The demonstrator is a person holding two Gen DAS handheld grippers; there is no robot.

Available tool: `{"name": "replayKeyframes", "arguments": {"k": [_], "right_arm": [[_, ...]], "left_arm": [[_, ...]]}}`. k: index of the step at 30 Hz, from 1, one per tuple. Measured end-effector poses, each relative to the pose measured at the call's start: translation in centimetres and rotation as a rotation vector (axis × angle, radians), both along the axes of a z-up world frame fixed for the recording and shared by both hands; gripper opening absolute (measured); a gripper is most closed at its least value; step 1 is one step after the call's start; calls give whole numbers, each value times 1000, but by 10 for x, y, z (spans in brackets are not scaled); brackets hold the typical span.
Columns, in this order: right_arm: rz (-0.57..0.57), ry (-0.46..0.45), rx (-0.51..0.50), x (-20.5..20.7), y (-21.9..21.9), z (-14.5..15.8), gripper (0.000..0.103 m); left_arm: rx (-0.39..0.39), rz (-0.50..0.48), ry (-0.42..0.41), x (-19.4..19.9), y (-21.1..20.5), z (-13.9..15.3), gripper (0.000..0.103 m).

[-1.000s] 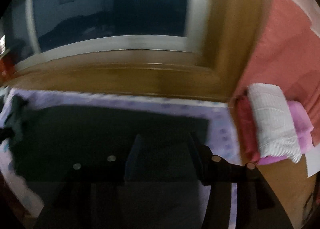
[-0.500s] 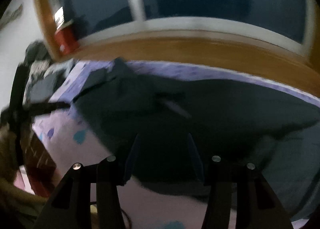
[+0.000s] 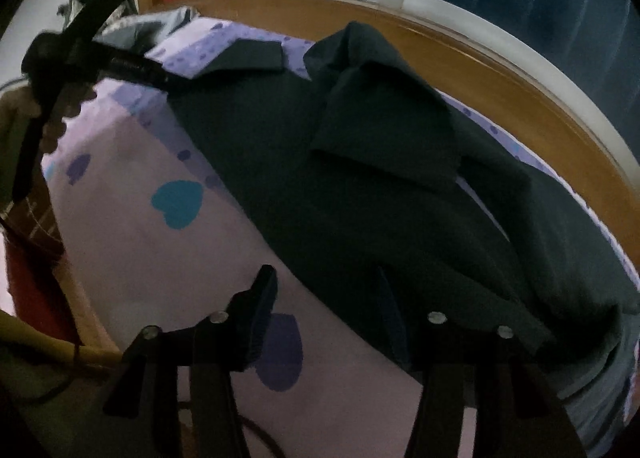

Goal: Fold clothes

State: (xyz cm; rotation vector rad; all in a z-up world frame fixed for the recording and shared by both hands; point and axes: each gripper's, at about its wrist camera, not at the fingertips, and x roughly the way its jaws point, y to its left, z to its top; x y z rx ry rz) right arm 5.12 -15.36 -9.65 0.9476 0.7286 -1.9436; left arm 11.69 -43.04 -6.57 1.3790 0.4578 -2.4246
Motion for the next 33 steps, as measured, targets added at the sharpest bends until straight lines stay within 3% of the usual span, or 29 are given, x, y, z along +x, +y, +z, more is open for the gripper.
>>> {"name": "replayKeyframes", "arguments": {"k": [2, 4, 8, 9, 10, 11, 12, 13, 15, 17, 22, 27, 30, 33], "right_arm": [[-2, 33, 15, 2, -5, -6, 61], [-20, 63, 5, 3, -8, -7, 61], [-60, 57, -39, 0, -4, 0, 61], [-68, 52, -52, -1, -1, 2, 61], [-76, 48, -64, -1, 1, 5, 61], [-84, 44, -77, -2, 3, 7, 57], [-93, 40, -89, -3, 5, 10, 44], [-101, 36, -102, -4, 7, 12, 38], [-117, 27, -127, -5, 12, 17, 15], [-134, 19, -152, -6, 16, 22, 10], [-174, -2, -214, -9, 26, 34, 9], [-39, -47, -250, 30, 52, 73, 9], [62, -66, -251, 50, 73, 95, 9], [101, -83, -234, 49, 74, 93, 9]], "left_arm": [[-27, -16, -11, -8, 0, -7, 35], [-65, -35, -5, -16, 1, -11, 47], [-89, -44, 16, -26, 2, -12, 50], [-81, -40, 26, -27, 1, -11, 47], [-73, -29, 36, -27, -2, -10, 29], [-64, -18, 46, -26, -4, -8, 17], [-56, -6, 57, -25, -7, -7, 11], [-30, 9, 76, -22, -11, -4, 8], [26, 58, 128, -6, -20, 7, 7], [31, 103, 163, 15, -23, 23, 5], [63, 154, 213, 74, -14, 67, 5], [96, 221, 195, 147, 7, 100, 5], [90, 250, 162, 178, 21, 106, 6], [88, 263, 121, 180, 23, 91, 6]]}}
